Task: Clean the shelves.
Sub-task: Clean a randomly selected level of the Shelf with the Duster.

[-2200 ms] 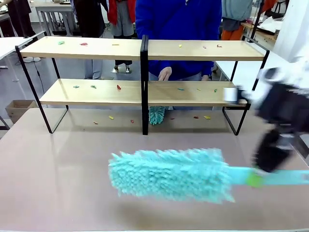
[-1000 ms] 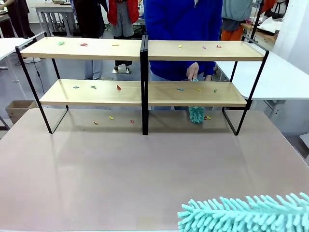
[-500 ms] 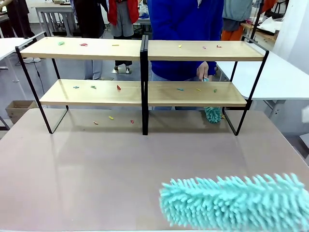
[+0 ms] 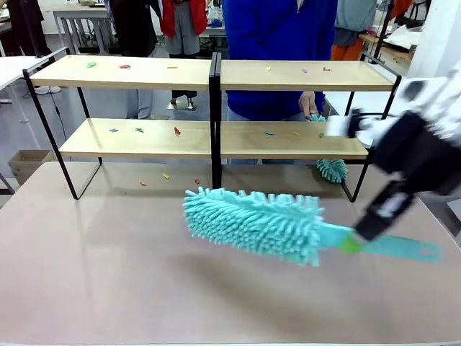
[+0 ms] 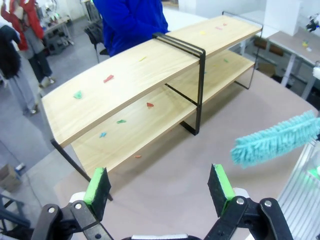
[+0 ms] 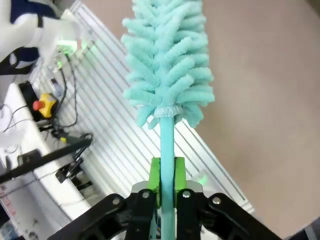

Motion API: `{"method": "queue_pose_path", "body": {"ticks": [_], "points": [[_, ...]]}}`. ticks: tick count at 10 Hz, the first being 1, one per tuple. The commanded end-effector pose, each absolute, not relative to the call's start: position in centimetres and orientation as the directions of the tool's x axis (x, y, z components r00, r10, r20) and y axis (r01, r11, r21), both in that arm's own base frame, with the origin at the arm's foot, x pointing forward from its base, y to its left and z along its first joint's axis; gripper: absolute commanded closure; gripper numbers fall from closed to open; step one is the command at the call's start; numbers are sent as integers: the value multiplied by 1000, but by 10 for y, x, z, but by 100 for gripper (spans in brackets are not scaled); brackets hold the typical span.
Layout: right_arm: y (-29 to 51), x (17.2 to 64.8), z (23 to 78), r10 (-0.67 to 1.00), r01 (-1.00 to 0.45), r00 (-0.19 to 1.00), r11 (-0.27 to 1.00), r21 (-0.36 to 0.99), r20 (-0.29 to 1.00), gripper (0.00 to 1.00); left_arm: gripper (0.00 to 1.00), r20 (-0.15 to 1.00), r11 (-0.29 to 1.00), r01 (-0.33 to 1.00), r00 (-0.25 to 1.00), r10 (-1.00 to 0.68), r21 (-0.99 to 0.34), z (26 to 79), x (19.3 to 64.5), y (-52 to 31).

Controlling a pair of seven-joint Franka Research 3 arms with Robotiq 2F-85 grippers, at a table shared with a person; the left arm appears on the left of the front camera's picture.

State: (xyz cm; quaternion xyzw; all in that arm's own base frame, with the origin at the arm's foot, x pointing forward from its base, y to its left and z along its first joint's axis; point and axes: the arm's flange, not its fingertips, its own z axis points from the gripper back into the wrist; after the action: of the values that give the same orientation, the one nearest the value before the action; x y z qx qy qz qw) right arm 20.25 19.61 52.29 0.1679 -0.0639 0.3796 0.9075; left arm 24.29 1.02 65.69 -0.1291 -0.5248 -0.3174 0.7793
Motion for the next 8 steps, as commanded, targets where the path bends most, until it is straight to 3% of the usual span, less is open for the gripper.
{"method": "queue_pose_path", "body": {"ticks": [1, 2, 3, 4, 5, 8], "points": [[240, 214, 478, 658, -702, 712, 665, 254, 246, 88, 0, 901, 765, 631, 249, -356, 128, 656, 243, 10], [196, 203, 523, 668, -710, 704, 655, 256, 243, 88, 0, 901, 765, 631, 249, -356, 128, 656, 243, 10], [196, 203, 523, 668, -710, 704, 655, 256, 243, 88, 0, 901, 765, 631, 249, -356, 128, 656, 243, 10], [232, 209, 501, 682, -722, 691, 651, 234, 237, 88, 0, 901, 765, 631, 249, -356, 128, 656, 243, 10], [254, 211, 494, 558, -598, 795, 787, 152, 238, 88, 0, 901, 765, 631, 249, -356, 128, 656, 243, 10], [319, 230, 460, 470, -537, 807, 836, 112, 358, 88, 0, 901, 765, 631, 249, -356, 128, 656, 243, 10]]}}
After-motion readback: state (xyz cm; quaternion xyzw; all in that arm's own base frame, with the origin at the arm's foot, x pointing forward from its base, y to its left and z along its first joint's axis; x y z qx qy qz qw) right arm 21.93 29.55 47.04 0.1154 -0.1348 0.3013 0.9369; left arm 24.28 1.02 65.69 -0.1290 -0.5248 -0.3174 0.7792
